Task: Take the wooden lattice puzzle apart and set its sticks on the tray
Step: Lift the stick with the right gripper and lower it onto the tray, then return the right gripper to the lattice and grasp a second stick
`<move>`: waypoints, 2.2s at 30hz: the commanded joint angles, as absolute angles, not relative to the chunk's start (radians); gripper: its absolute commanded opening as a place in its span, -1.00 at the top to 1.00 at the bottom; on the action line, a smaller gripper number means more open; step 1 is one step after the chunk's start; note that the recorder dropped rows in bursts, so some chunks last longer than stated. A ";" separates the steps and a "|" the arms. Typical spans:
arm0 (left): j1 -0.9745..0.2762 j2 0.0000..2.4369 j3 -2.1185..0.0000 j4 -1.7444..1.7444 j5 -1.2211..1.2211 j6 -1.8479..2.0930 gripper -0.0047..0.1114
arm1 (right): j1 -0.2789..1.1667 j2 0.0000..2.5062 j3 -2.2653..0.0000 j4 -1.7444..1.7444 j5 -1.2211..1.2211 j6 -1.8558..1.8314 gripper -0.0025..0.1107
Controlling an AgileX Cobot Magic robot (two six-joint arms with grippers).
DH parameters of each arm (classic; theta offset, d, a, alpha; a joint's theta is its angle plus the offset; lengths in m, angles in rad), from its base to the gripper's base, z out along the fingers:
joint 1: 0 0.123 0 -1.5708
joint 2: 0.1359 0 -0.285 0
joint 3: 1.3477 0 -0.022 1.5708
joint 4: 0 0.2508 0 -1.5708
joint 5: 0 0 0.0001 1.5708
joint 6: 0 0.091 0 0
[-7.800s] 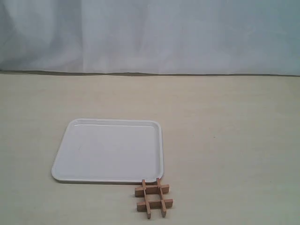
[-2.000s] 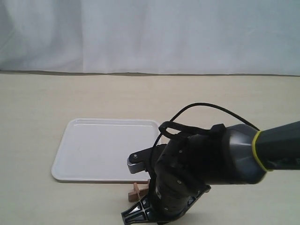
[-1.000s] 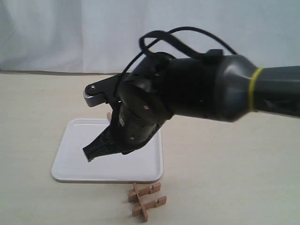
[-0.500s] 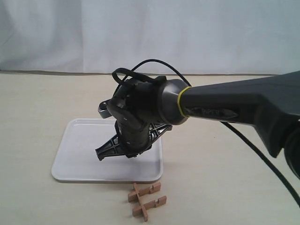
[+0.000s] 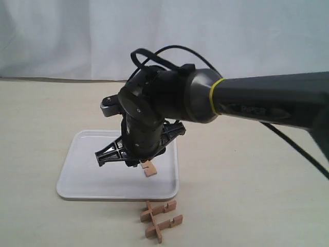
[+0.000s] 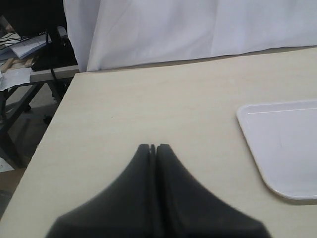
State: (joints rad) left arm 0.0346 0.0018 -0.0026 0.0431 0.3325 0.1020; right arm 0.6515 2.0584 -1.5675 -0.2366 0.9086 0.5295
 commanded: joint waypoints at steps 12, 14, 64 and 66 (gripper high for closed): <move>0.034 0.000 0.000 0.041 0.324 0.096 0.92 | 0.735 1.930 -1.367 -0.166 1.127 0.402 0.49; 0.034 0.000 0.000 0.041 0.324 0.096 0.92 | 0.735 1.911 -1.321 -0.170 1.113 0.402 0.49; 0.034 0.000 0.000 0.041 0.322 0.096 0.92 | 0.829 1.871 -0.969 -0.257 0.541 0.718 0.49; 0.034 0.000 0.000 0.041 0.322 0.096 0.92 | 0.829 1.871 -0.969 -0.257 0.521 0.718 0.49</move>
State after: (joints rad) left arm 0.0346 0.0018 -0.0026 0.0431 0.3325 0.1020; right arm 0.8274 1.8721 -0.9722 -0.2461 0.5561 0.7161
